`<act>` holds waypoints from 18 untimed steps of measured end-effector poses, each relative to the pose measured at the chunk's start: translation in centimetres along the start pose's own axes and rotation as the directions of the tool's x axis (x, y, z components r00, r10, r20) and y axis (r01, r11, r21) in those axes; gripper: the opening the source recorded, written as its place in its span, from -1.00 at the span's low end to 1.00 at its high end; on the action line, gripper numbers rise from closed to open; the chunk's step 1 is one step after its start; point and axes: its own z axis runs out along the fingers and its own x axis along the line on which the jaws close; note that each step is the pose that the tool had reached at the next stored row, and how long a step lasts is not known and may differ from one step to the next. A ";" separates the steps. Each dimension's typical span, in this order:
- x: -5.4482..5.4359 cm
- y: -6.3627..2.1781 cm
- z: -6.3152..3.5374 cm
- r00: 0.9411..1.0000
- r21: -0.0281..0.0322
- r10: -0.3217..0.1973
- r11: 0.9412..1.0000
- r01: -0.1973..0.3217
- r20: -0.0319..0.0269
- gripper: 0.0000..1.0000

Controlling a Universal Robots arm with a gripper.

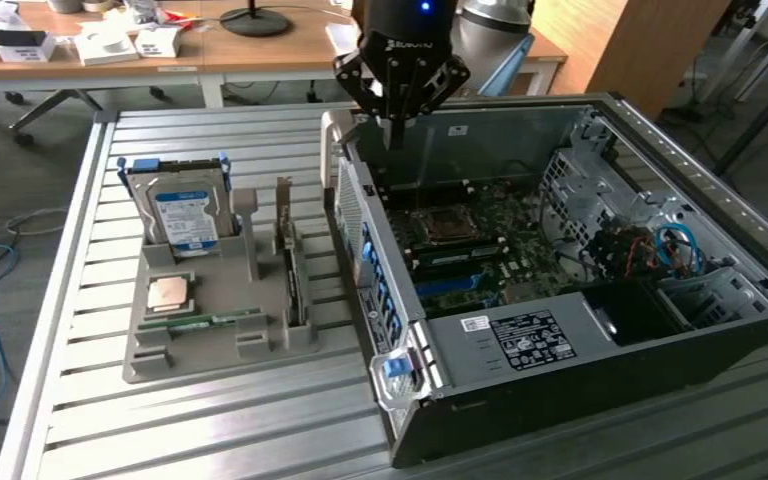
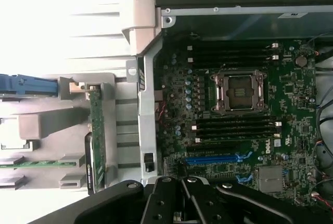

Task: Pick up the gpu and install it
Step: 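Reach for the gpu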

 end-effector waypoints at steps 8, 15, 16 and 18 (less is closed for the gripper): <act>1.2 -0.09 -0.01 1.000 0.000 0.000 1.000 0.000 0.000 -0.79; 2.2 -0.17 -0.02 1.000 0.000 0.000 1.000 0.000 0.000 -0.79; 2.4 -0.18 -0.02 1.000 0.000 0.000 1.000 0.000 0.000 -0.79; 2.7 -0.20 -0.03 1.000 0.000 0.000 1.000 0.000 0.000 -0.79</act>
